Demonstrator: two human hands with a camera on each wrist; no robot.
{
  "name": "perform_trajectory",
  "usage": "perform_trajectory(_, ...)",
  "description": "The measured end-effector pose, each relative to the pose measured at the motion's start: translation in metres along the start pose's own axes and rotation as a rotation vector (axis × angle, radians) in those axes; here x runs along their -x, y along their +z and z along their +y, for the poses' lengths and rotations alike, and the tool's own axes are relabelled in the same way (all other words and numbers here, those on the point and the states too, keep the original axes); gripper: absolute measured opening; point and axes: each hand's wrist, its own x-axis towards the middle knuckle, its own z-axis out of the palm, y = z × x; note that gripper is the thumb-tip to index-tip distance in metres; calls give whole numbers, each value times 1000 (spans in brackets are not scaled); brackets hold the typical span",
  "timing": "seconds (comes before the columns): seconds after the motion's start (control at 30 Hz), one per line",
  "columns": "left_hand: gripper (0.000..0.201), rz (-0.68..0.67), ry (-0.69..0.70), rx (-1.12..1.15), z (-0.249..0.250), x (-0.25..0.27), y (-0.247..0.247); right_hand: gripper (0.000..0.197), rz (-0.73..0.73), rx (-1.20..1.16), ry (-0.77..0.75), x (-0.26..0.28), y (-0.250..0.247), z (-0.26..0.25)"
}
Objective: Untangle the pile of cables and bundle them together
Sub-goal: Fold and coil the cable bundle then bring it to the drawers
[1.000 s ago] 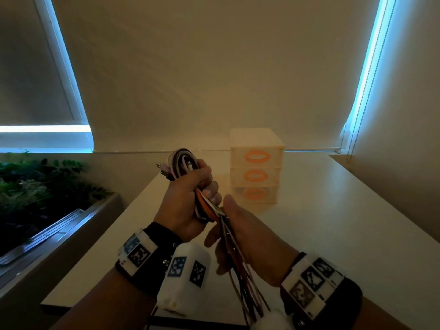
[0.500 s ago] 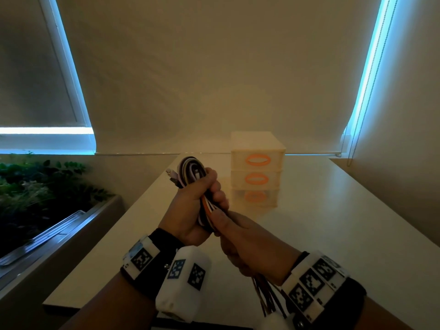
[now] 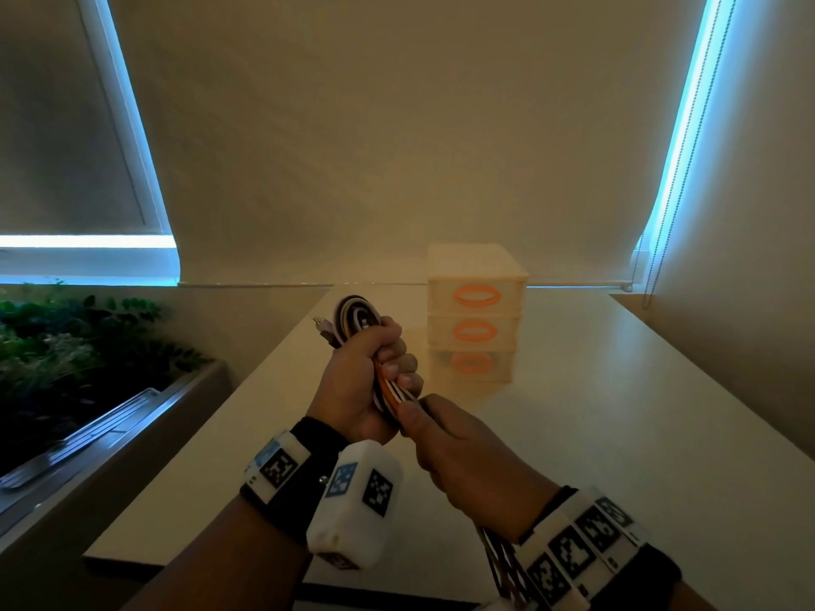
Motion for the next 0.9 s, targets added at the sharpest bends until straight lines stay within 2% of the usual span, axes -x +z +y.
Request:
perform_trajectory(0.13, 9, 104, -17, -21, -5, -2, -3, 44, 5, 20, 60, -6, -1, 4)
perform_trajectory(0.3, 8, 42, 11, -51, 1, 3, 5, 41, 62, 183, -17, -8, -2, 5)
perform_trajectory(0.43, 16, 19, -17, 8, 3, 6, 7, 46, -22, 16, 48, -8, -8, 2)
perform_trajectory(0.5, 11, -15, -53, 38, 3, 5, 5, 49, -83, -93, 90, -6, -9, 1)
perform_trajectory(0.6, 17, -47, -82, 64, 3, 3, 2, 46, -97, -154, 58, -3, -3, 2)
perform_trajectory(0.73, 31, 87, -32, 61, 14, -4, 0, 35, -115, -194, 107, 0, 3, 8)
perform_trajectory(0.83, 36, 235, 90, 65, 37, -11, -8, 28, -162, -24, 141, 6, 8, 24)
perform_trajectory(0.9, 34, 307, 159, -51, 43, -12, -14, 29, -178, 107, 94, 9, 10, 28)
